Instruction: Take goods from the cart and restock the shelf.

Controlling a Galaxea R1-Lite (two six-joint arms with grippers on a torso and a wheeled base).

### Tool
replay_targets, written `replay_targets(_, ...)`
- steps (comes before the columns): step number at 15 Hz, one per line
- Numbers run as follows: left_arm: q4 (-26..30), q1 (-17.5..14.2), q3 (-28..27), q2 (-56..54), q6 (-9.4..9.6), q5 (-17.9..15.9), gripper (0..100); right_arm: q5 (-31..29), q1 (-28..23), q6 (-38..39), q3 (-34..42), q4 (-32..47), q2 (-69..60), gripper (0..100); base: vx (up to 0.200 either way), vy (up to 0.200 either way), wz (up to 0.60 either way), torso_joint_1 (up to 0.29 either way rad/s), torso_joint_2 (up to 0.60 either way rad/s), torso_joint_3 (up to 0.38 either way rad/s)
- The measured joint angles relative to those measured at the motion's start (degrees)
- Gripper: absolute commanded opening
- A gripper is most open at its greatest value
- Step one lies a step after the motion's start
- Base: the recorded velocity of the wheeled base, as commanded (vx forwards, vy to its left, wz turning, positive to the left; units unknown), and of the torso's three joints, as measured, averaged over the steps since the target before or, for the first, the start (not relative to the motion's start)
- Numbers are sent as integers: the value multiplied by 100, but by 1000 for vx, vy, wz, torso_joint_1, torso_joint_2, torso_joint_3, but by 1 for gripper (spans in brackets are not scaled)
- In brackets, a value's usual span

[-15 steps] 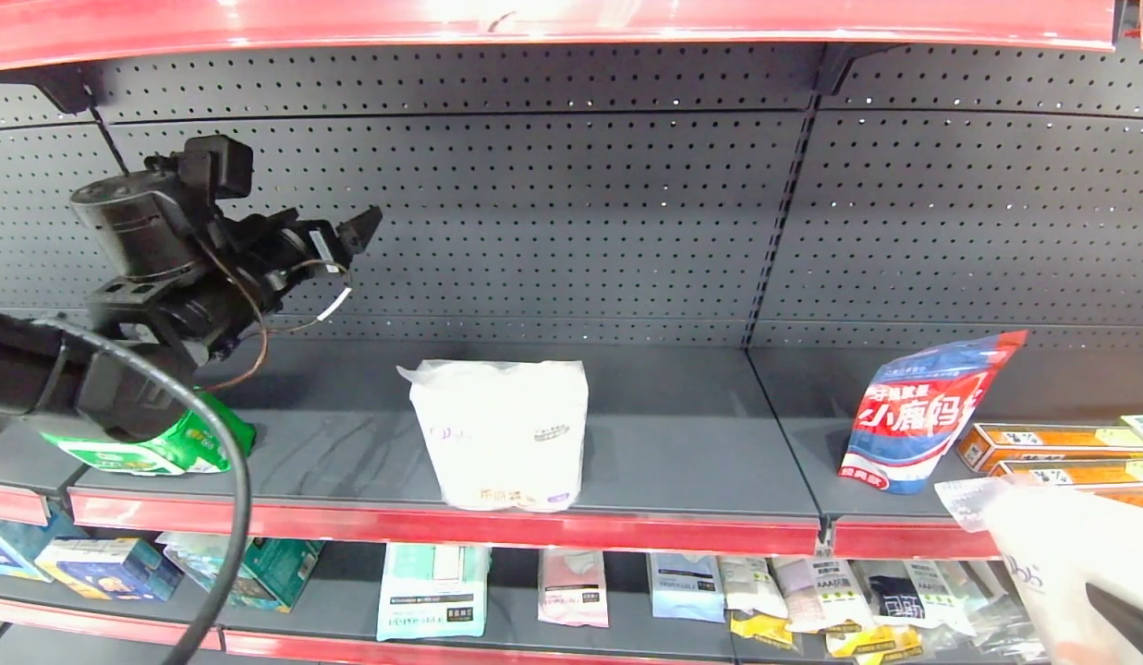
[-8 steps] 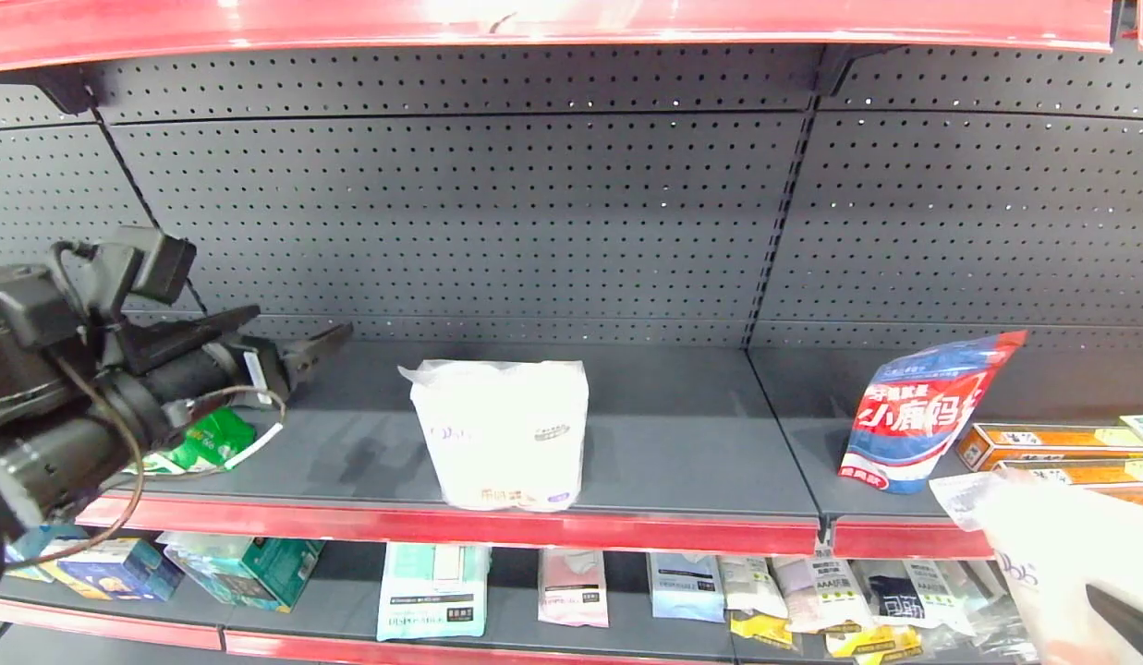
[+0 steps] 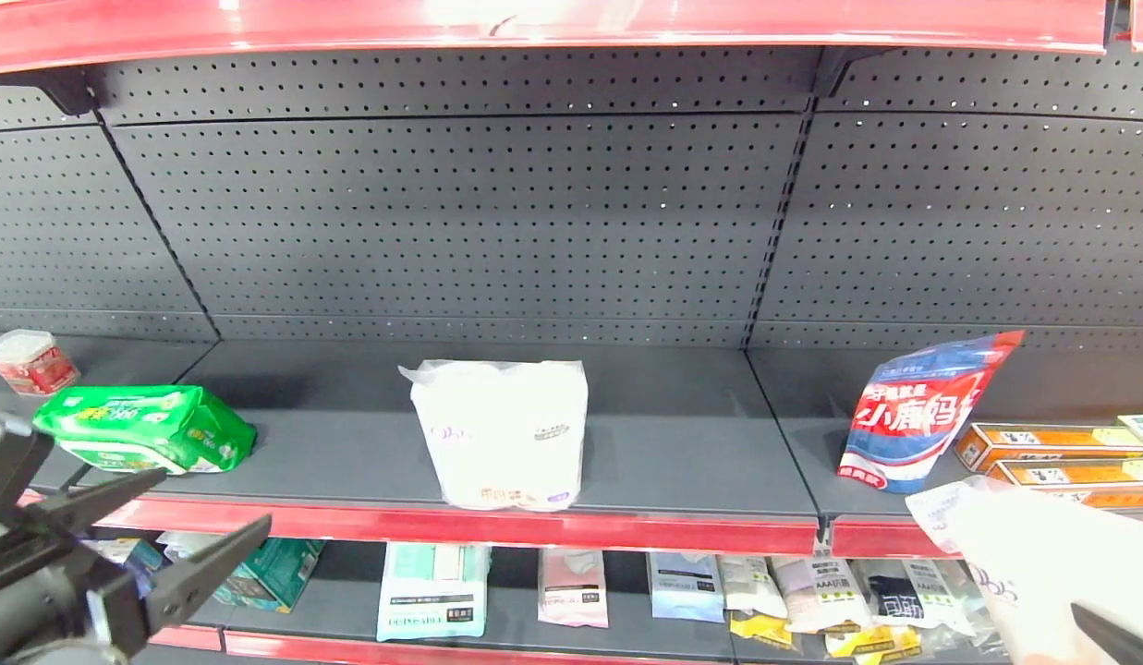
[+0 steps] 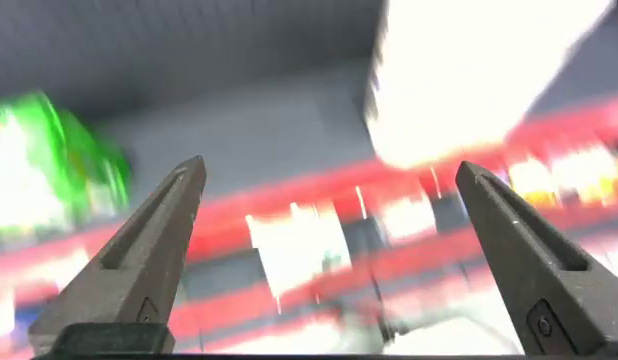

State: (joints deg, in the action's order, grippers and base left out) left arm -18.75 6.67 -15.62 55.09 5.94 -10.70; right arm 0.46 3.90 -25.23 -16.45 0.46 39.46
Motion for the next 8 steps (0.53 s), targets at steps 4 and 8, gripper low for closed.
replay_targets(4, 2041, 27, -232, -1780, 33, -524, 100, 9, 4, -5, -161, 5, -24, 0, 0, 0, 0, 0, 0, 0)
replay_targets(8, 3027, 38, 73, -3450, 7, -1058, 100, 11, 4, -5, -183, 2, -62, 0, 0, 0, 0, 0, 0, 0)
